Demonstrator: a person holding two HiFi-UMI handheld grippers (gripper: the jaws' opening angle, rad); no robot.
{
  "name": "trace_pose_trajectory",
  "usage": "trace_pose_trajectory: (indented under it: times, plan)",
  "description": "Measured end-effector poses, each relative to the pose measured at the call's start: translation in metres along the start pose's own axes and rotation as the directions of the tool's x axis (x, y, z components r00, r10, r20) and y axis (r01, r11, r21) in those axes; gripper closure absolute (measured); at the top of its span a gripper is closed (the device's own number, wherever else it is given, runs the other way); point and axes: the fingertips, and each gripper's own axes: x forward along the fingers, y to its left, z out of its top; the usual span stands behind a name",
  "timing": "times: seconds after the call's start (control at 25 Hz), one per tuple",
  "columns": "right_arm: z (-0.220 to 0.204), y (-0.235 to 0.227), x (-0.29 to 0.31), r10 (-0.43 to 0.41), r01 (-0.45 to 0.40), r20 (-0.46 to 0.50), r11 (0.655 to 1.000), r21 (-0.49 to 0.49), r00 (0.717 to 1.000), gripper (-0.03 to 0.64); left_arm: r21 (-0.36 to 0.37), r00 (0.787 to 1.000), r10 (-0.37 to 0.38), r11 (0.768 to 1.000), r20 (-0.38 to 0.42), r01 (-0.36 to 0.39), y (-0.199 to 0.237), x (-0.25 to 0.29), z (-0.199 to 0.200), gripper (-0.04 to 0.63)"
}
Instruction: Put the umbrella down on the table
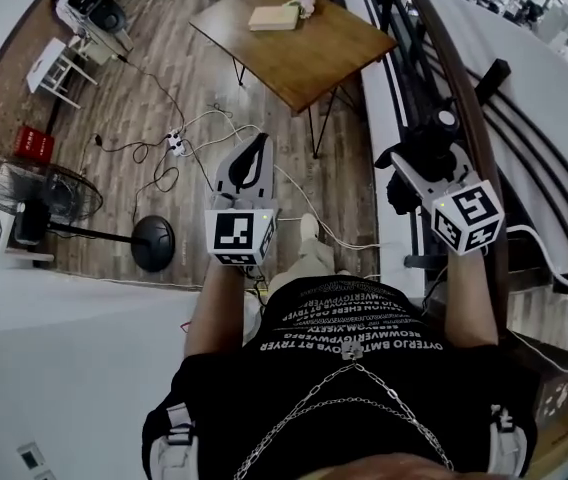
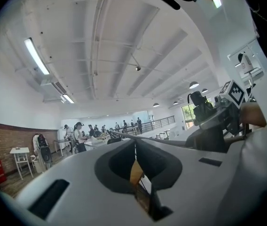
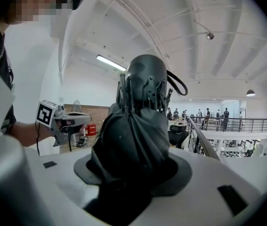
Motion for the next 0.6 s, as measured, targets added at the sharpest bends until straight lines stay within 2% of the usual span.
trace_pose_trajectory:
  times: [0.32,0.6]
  plan:
    - [0.005,-0.031,0.03,-0.027,0.027,-0.018,1.0,0.013,0.999,0.37,-0.028,1.0,-0.005,1.0,-0.014,0.005,0.02,0.048,-0.011,0.565]
    - [0.016,-0.062,0.074,-0.041,0.041,-0.02,0.999,0.018,0.999,0.37,0.029,0.999,-0.008,1.0,-0.035,0.009,0.045,0.101,-0.017,0.565]
